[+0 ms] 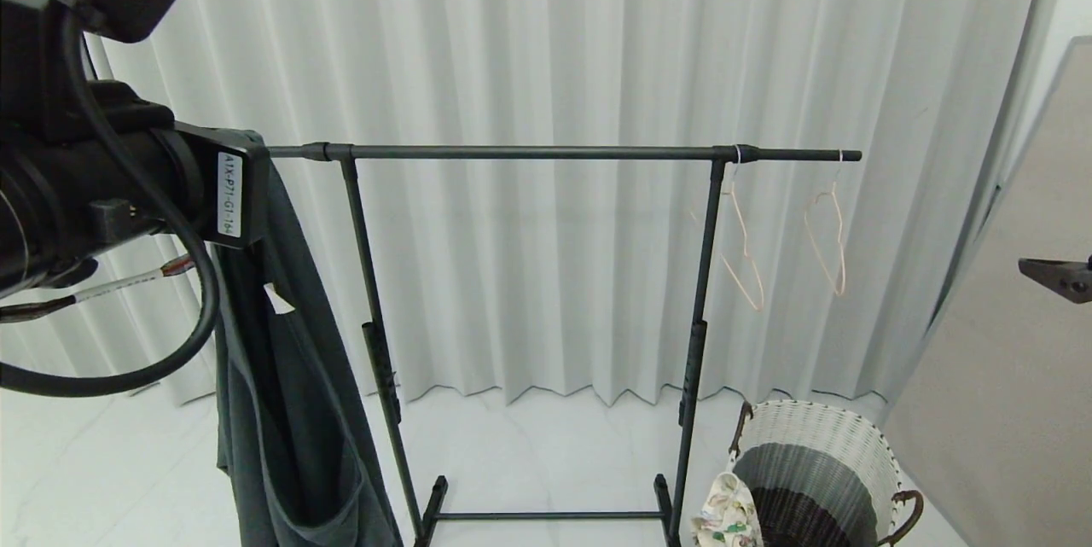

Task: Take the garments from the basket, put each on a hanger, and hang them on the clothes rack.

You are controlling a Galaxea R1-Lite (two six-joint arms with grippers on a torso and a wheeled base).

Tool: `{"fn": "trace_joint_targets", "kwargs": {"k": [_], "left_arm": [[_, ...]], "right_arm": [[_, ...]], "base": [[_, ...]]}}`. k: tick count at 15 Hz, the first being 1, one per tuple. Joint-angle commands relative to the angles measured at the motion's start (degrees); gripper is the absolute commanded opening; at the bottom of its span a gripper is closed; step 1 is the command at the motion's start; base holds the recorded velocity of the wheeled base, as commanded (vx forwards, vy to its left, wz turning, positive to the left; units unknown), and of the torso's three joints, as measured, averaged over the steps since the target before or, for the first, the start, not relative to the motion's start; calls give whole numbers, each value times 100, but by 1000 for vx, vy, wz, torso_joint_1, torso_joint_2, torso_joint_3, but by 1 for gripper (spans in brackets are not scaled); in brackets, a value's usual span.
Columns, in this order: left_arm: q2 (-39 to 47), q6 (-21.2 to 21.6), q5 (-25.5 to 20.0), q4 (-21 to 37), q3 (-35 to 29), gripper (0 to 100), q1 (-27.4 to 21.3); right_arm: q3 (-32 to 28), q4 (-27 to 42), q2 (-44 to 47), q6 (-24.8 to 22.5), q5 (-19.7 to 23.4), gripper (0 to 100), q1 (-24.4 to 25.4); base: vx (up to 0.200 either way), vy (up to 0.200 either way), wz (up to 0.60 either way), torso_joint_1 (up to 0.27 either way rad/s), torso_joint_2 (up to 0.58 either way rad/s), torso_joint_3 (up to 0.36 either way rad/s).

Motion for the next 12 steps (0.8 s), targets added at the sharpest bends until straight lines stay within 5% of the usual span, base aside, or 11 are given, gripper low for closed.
{"fn": "trace_joint_targets", "kwargs": {"k": [1,12], "left_arm": [[16,-6,3,-1,17,0,2],[25,-15,3,-1,114,0,-50]], "right_arm": [[27,-139,158,32,-4,100,-27],[27,-244,694,225,-30,100,-264]], "base": [[0,0,0,227,-461,-217],[182,0,0,32,-47,-25]]}}
